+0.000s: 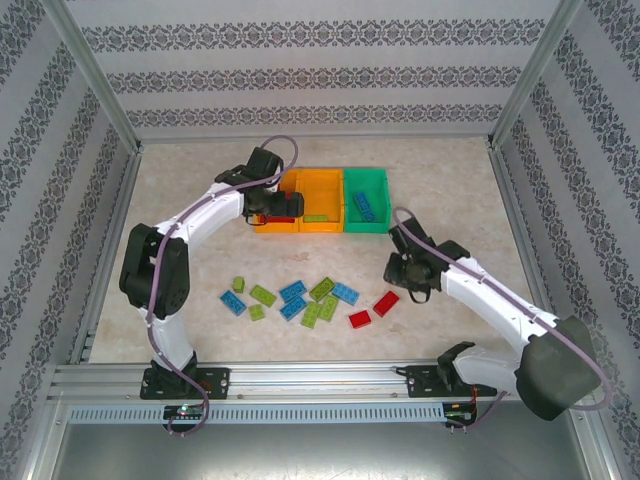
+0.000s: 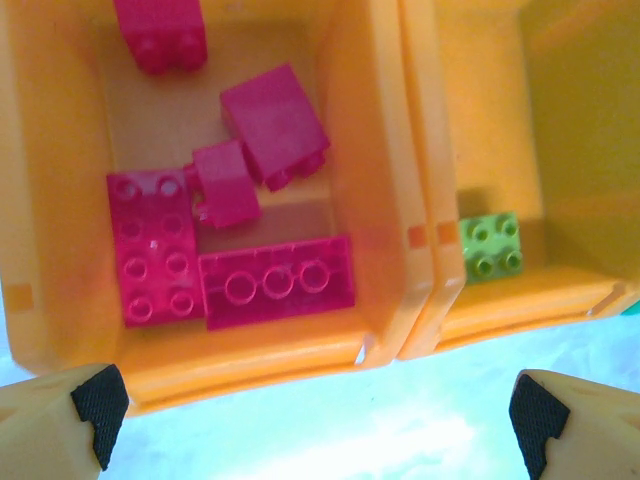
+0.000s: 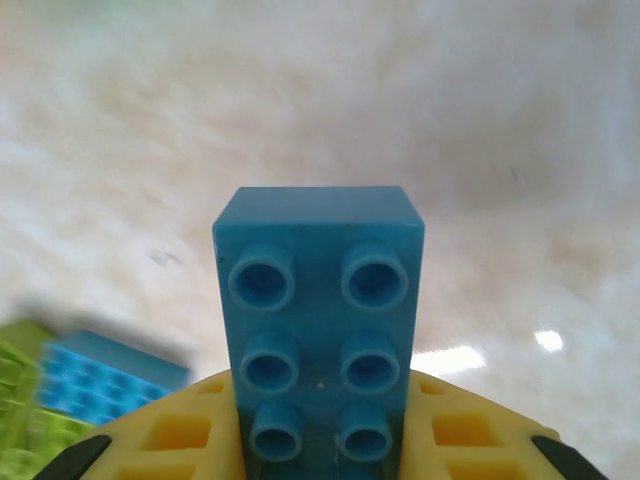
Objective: Sort the legos into containers by color
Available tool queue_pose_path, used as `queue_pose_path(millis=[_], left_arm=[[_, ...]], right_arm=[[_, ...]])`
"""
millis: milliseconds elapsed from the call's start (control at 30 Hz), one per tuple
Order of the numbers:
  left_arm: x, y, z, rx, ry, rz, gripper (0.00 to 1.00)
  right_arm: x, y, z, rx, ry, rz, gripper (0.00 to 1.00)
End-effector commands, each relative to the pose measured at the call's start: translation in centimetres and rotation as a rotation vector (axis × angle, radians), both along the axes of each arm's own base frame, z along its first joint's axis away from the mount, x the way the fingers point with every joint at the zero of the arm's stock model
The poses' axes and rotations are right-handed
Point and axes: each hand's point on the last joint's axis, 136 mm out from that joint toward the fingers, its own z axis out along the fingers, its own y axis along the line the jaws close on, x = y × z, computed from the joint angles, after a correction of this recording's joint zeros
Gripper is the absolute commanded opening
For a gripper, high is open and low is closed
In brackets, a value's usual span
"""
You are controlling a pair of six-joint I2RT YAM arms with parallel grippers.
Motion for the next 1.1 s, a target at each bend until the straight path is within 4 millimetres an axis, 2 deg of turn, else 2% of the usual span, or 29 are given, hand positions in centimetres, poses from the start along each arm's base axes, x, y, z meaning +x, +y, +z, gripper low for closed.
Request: queue_pose_path(millis=[0,200,300,467,567,733,800,967,1067], left_arm=[[-0.5,0.0,1.7,-0.018,-0.058,0.000,1.00],[-3.3,1.1,0.4,0.018,-0.031,-0.034,1.00],[-5.3,1.7,-1.1,0.025,0.024,-0.027,1.00],[-8.0,1.9,-2.6,0.029,0.070,-0.017,1.00],[-9.1,1.8,-3.0,0.035,0.082,-0.016,1.00],[-9.7,2.3,-3.4,0.052,0.092,-0.002,1.00],[-9.7,2.3,-3.3,0.052,0.091,0.004,1.00],[-9.6,2.7,-2.9,0.064,0.076,0.027,1.00],[-9.5,3.0,-2.8,0.078,0.076,0.033,1.00]], right_arm=[[4.8,1.5,2.8,0.001,-0.104,0.084,0.27],[12.8,3.0,4.7,-0.051,-0.158,0.163,0.26],[15.7,3.4,4.3,-0.071,-0.146,0.185,0.27],[18.7,3.4,2.8,-0.094,-0.111,0.187,0.33],[19.9,3.6,1.5,-0.093,-0.082,0.193,0.35],[21.0,4.0,0.0,-0.102,-0.058,0.203,0.40],[21.2,4.0,-0.4,-0.100,-0.051,0.204,0.48],[21.1,4.4,-0.4,-0.083,-0.048,0.217,0.66],[20.8,4.7,0.7,-0.090,-0.071,0.236,0.71]])
